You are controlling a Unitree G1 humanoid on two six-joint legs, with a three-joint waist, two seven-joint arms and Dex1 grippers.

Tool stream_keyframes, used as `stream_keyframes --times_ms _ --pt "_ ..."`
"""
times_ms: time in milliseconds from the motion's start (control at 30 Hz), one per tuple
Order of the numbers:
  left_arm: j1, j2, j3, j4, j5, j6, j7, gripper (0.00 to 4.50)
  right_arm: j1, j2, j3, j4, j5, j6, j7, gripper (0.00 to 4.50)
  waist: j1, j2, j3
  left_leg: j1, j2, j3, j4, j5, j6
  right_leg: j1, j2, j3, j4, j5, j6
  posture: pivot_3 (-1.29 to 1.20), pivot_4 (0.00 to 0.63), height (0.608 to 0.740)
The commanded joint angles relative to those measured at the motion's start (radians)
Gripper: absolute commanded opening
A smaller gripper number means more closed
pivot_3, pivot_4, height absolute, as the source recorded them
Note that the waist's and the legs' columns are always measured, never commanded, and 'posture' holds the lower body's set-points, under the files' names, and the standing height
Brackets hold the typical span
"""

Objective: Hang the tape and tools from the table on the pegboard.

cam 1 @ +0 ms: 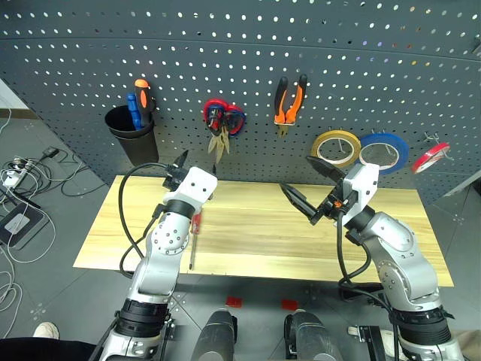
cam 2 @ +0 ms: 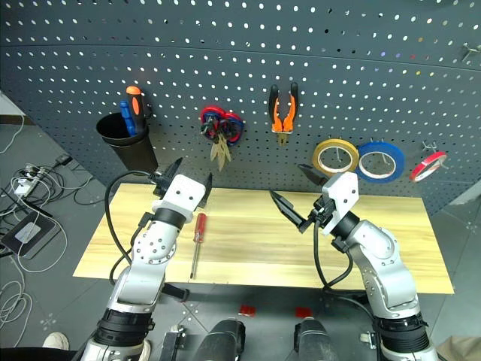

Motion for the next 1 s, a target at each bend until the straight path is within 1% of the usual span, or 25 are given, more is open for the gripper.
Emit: stream_keyframes --times_ms 33,67,167,300,367,533,700,800,1000 --pt "0.055 -0.010 0.001 -0.053 0.006 0.024 -0.001 4.46 0.021 -0.009 0.004 -0.055 0.028 0.005 0.019 4.50 0.000 0.000 0.000 0.000 0.000 0.000 0.000 0.000 0.000 0.000 0.000 0.000 0.000 0.000 0.000 0.09 0.205 0.740" --pt "0.067 -0.014 -0.001 -0.060 0.005 0.036 -0.006 4.46 0.027 -0.010 0.007 -0.056 0.029 0.008 0.023 4.50 0.000 0.000 0.000 0.001 0.000 0.000 0.000 0.000 0.000 0.000 0.000 0.000 0.000 0.000 0.000 0.09 0.205 0.740" --pt "0.111 -0.045 0.013 -0.086 -0.022 0.131 -0.023 4.46 0.044 -0.022 0.026 -0.064 0.038 0.025 0.046 4.50 0.001 0.000 0.001 0.001 0.000 0.000 0.000 -0.001 0.001 0.001 0.000 0.000 0.000 0.000 0.000 0.11 0.234 0.740" --pt "0.143 -0.082 0.084 -0.102 -0.079 0.299 -0.038 4.46 0.031 -0.049 0.076 -0.057 0.008 0.060 0.075 4.50 -0.001 0.000 0.006 0.005 0.001 -0.001 0.000 -0.004 0.007 0.005 0.001 0.000 -0.001 0.000 0.000 0.12 0.269 0.740" --pt "0.143 -0.082 0.118 -0.104 -0.100 0.366 -0.046 4.46 0.018 -0.059 0.103 -0.048 -0.010 0.067 0.083 4.50 -0.001 0.001 0.012 0.013 0.002 -0.001 -0.002 -0.005 0.010 0.014 0.002 0.000 -0.002 -0.001 -0.001 0.12 0.290 0.740" --pt "0.089 -0.075 0.183 -0.053 -0.170 0.532 -0.087 4.46 -0.032 -0.049 0.161 -0.030 -0.037 0.103 0.077 4.50 0.000 0.000 0.038 0.014 0.001 -0.003 0.000 -0.006 0.010 0.015 0.002 0.001 -0.001 -0.001 -0.002 0.13 0.341 0.740" --pt "-0.017 -0.068 0.201 0.028 -0.227 0.596 -0.106 4.46 -0.072 -0.022 0.179 -0.046 -0.038 0.195 0.034 4.50 0.000 -0.001 0.079 0.013 0.002 -0.005 0.003 -0.006 0.010 0.015 0.002 0.000 0.001 -0.001 -0.002 0.13 0.395 0.740" --pt "-0.074 -0.062 0.197 0.085 -0.256 0.603 -0.117 4.46 -0.081 -0.015 0.179 -0.057 -0.035 0.232 0.018 4.50 -0.001 -0.002 0.104 0.012 0.002 -0.005 0.004 -0.006 0.011 0.015 0.002 0.001 0.001 -0.001 -0.002 0.12 0.409 0.740" --pt "-0.153 -0.045 0.203 0.181 -0.289 0.632 -0.116 4.46 -0.095 -0.012 0.178 -0.066 -0.044 0.267 -0.007 4.50 -0.004 -0.003 0.141 0.012 0.002 -0.005 0.004 -0.006 0.011 0.014 0.002 0.001 0.001 -0.001 -0.002 0.10 0.443 0.740"
